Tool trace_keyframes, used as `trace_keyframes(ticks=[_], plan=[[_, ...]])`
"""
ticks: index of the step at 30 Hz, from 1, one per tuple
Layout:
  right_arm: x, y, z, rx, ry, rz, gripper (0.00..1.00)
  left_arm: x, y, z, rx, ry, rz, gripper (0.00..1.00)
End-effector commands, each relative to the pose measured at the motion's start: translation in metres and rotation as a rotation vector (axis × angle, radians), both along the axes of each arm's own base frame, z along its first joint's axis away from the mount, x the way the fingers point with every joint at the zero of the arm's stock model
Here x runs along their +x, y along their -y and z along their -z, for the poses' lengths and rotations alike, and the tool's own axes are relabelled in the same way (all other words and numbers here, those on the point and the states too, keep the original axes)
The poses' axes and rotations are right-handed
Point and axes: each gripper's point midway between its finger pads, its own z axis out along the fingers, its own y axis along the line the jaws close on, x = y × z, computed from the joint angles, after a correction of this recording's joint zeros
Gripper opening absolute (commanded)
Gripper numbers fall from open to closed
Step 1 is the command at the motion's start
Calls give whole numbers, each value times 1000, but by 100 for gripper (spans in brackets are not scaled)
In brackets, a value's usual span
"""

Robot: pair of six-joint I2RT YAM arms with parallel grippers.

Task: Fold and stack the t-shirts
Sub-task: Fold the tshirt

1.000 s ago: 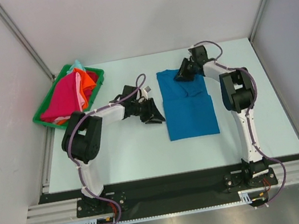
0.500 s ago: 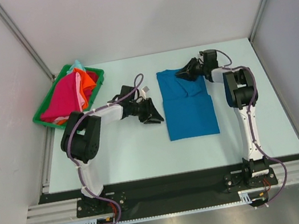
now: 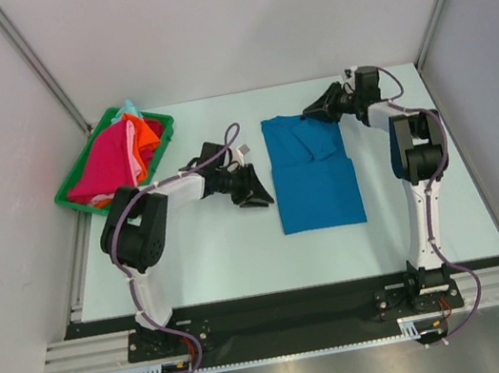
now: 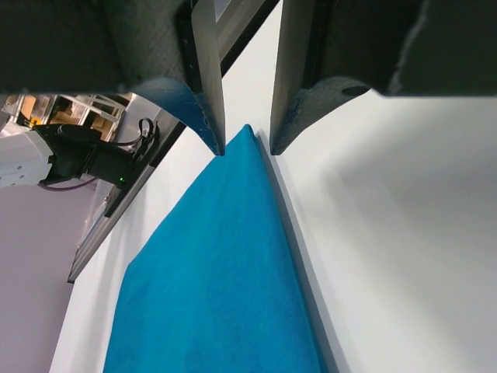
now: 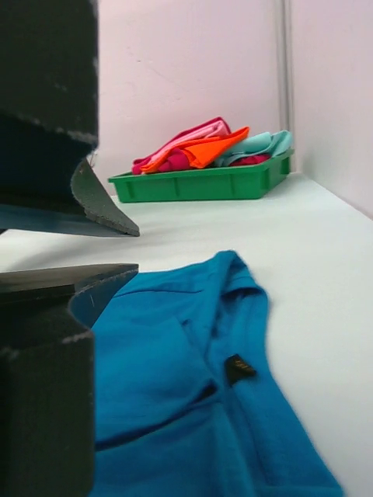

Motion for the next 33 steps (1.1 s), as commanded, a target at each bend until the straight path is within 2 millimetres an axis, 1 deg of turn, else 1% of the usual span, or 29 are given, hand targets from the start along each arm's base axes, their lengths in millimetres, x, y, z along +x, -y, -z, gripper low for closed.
trace_keyframes(ticks=[1, 3, 4, 6, 7, 8, 9, 10, 11, 13, 14, 16, 17, 18, 19, 20, 21, 22, 23, 24, 25, 26, 27, 28, 29, 30, 31, 32, 33], plan=[[-17, -8, 1, 11, 25, -44, 25, 2, 1, -33, -48, 92, 34, 35], [-15, -6, 11, 2, 19, -37, 25, -2, -1, -32, -50, 86, 30, 35], [-15, -7, 27, 3, -7, -38, 25, -4, -1, -33, -54, 86, 32, 35], [-6, -5, 32, -8, 14, -19, 25, -11, -4, -32, -58, 82, 29, 36], [-3, -5, 42, -11, 7, -16, 25, -14, -5, -32, -59, 82, 31, 36], [1, -4, 47, -12, 10, -11, 25, -16, -7, -32, -57, 80, 29, 36], [9, 11, 51, -13, 7, 18, 25, -23, -10, -29, -52, 70, 31, 36], [19, 14, 56, -14, 12, 24, 25, -26, -11, -29, -52, 68, 33, 36], [20, 14, 59, -5, -5, 22, 25, -30, -12, -28, -52, 67, 36, 37], [28, 12, 52, 4, 11, 12, 25, -40, -18, -27, -48, 62, 37, 38], [28, 11, 50, 0, 6, 7, 25, -47, -21, -22, -43, 49, 37, 38], [26, 7, 33, -4, 30, -1, 27, -50, -23, -26, -48, 68, 32, 41], [22, 7, 15, -26, 52, -4, 29, -56, -26, -22, -43, 52, 23, 42], [19, 8, 8, -48, 52, -2, 33, -58, -27, -22, -48, 53, 17, 43], [15, 10, 1, -70, 45, 2, 42, -60, -26, -27, -62, 61, 12, 44], [6, 14, 1, -100, -27, 19, 46, -58, -24, -30, -85, 64, -8, 45], [0, 18, -21, -143, 9, 15, 49, -65, -26, -27, -94, 39, -17, 45], [-6, 23, -31, -168, 1, 23, 55, -62, -22, -36, -128, 77, -25, 45], [-22, 35, -22, -214, -86, 47, 59, -69, -22, -33, -133, 36, -50, 46], [-32, 42, -45, -244, -73, 59, 62, -71, -21, -36, -140, 35, -61, 47], [-43, 50, -47, -286, -79, 56, 66, -70, -21, -35, -132, 35, -88, 49], [-60, 64, -40, -330, -158, 81, 68, -75, -18, -39, -144, 19, -116, 50], [-79, 69, -33, -362, -201, 82, 69, -78, -16, -39, -149, 5, -139, 51], [-95, 76, -48, -407, -181, 89, 70, -73, -14, -41, -160, 19, -182, 52], [-111, 86, -45, -461, -228, 124, 70, -78, -10, -44, -180, -48, -246, 52], [-124, 94, -46, -476, -250, 149, 71, -91, -15, -36, -185, -89, -291, 52], [-155, 96, -42, -468, -303, 176, 71, -81, -10, -49, -258, -38, -349, 52], [-166, 98, -41, -453, -318, 207, 71, -96, -8, -41, -279, -138, -405, 52], [-183, 97, -34, -433, -346, 224, 71, -95, -6, -44, -306, -144, -435, 52]])
